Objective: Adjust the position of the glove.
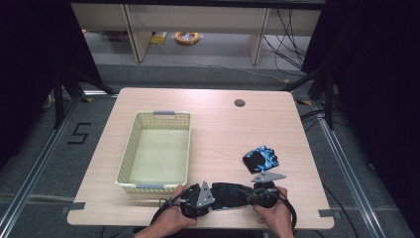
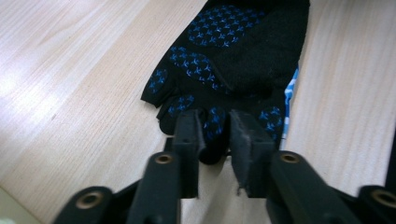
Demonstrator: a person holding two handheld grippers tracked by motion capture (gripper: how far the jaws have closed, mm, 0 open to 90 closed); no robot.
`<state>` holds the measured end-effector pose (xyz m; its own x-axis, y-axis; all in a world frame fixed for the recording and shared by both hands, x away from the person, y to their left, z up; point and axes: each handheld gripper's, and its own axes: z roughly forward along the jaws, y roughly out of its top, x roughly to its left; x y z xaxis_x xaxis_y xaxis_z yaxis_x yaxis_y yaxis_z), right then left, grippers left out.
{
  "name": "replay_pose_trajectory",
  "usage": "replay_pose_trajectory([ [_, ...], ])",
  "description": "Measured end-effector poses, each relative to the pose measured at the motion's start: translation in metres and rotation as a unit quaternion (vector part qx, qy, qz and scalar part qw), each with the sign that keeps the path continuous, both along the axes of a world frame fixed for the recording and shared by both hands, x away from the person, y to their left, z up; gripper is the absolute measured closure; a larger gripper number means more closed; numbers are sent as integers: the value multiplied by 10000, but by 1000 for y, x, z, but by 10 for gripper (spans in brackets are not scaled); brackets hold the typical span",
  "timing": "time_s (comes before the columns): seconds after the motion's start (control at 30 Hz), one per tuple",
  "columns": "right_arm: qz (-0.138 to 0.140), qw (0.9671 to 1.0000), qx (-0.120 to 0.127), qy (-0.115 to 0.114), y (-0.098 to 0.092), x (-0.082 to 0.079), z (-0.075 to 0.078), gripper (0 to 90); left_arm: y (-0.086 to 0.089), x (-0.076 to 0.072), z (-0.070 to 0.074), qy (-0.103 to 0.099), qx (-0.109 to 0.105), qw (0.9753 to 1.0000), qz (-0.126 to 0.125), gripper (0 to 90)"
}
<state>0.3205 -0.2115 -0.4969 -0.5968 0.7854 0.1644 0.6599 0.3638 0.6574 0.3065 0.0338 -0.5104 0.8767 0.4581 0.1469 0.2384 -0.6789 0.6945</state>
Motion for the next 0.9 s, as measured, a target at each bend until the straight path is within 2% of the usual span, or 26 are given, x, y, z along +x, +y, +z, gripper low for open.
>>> replay_pose_trajectory([
  [0.1, -37, 10000, 37, -48, -1, 0, 2, 729, 2, -2, 2, -41, -11, 10000, 20, 667],
  [0.13, 19, 9997, 69, -219, -3, 1, 3, 702, 3, -4, 4, -21, -21, 10000, 18, 637],
  [0.2, -173, 9991, 159, -342, -7, 0, 12, 636, 7, -8, 8, 14, -144, 9999, 10, 583],
  [0.23, -173, 9991, 159, -342, -7, 0, 12, 636, 7, -8, 8, 14, -144, 9999, 10, 568],
  [0.27, -333, 9983, 202, -423, -12, 1, 15, 592, 9, -9, 10, -26, -58, 10000, 3, 563],
  [0.3, -333, 9983, 202, -423, -12, 1, 15, 592, 11, -11, 11, 44, -127, 9999, -57, 563],
  [0.33, -510, 9973, 281, -442, -16, 2, 15, 579, 14, -15, 13, 37, -173, 9998, -72, 549],
  [0.37, -692, 9961, 260, -481, -23, 4, 17, 564, 16, -17, 14, 60, -157, 9998, -88, 529],
  [0.4, -992, 9932, 283, -544, -34, 8, 17, 550, 21, -22, 15, 206, -262, 9994, -57, 499],
  [0.47, -1212, 9911, 200, -514, -42, 11, 18, 544, 28, -26, 14, 266, -332, 9991, -40, 479],
  [0.5, -1212, 9911, 200, -514, -42, 11, 18, 544, 28, -26, 14, 266, -332, 9991, -40, 470],
  [0.57, -1432, 9880, 154, -552, -52, 16, 18, 543, 39, -30, 16, 395, -387, 9985, 25, 449],
  [0.63, -1458, 9874, 197, -583, -54, 19, 17, 543, 43, -30, 15, 410, -425, 9982, 83, 423],
  [0.67, -1602, 9856, 121, -525, -56, 23, 18, 536, 47, -31, 16, 500, -483, 9975, 144, 412],
  [0.7, -1602, 9856, 121, -525, -56, 23, 18, 536, 51, -30, 16, 466, -445, 9978, 175, 412],
  [0.73, -1758, 9829, 77, -537, -60, 31, 17, 531, 58, -31, 15, 526, -467, 9971, 279, 400],
  [0.77, -1758, 9829, 77, -537, -60, 31, 17, 531, 58, -31, 15, 526, -467, 9971, 279, 397],
  [0.8, -1884, 9810, 113, -448, -62, 37, 16, 527, 64, -32, 15, 601, -545, 9961, 345, 396],
  [0.9, -1885, 9812, 163, -370, -64, 43, 14, 525, 70, -32, 15, 584, -521, 9962, 378, 390],
])
